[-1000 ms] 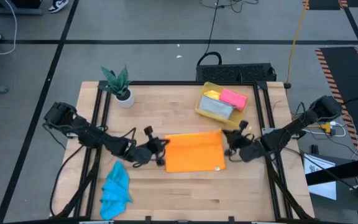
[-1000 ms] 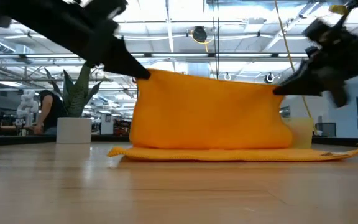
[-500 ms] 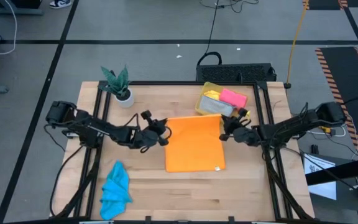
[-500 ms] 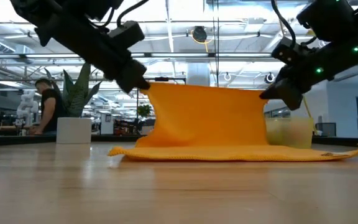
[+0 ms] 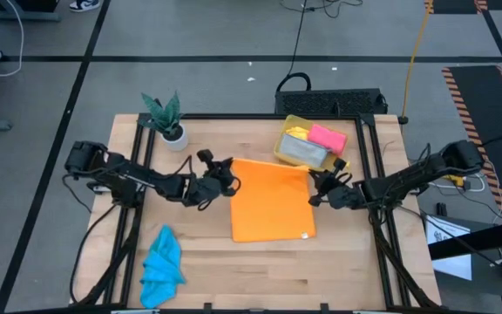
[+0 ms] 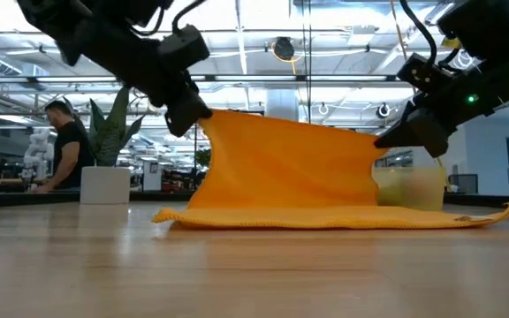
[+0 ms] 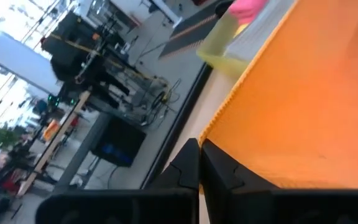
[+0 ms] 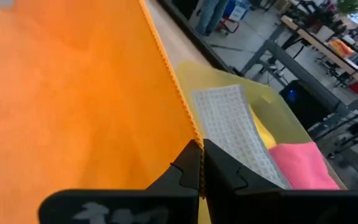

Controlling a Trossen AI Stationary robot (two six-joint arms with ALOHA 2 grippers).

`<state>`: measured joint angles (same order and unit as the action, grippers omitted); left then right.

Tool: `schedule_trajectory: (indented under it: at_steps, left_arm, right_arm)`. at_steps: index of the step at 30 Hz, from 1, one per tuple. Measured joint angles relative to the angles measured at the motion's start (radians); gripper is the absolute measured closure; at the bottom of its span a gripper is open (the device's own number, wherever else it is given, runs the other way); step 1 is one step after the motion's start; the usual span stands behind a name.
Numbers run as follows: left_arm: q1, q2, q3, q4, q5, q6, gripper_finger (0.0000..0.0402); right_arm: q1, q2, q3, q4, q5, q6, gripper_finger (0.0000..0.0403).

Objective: Fold microfiber towels
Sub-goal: Fold the orange kitchen towel

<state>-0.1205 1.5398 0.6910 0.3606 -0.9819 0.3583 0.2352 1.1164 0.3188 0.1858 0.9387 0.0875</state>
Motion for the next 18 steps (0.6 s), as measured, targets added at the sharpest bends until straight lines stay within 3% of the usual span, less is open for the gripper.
schedule_trajectory:
  at_steps: [3,7,10,14,18]
  left_arm:
    - [0.046,0.000,0.000,-0.034,0.035,-0.032,0.0396]
    - [0.083,0.000,0.000,-0.077,0.171,-0.070,0.0393]
    - [0.093,0.000,0.000,-0.063,0.234,0.039,0.0398]
    - [0.113,0.000,0.000,0.063,0.203,0.263,0.0389]
    - [0.129,0.000,0.000,0.105,0.222,0.330,0.0395]
  right_arm:
    - [0.000,0.000,-0.032,0.063,0.003,-0.001,0.0403]
    - [0.000,0.000,-0.115,0.203,0.000,-0.022,0.0403]
    - [0.000,0.000,-0.180,0.329,-0.001,-0.057,0.0403]
    - [0.000,0.000,-0.230,0.480,-0.001,-0.096,0.0403]
    - [0.000,0.000,-0.240,0.540,-0.045,-0.123,0.0403]
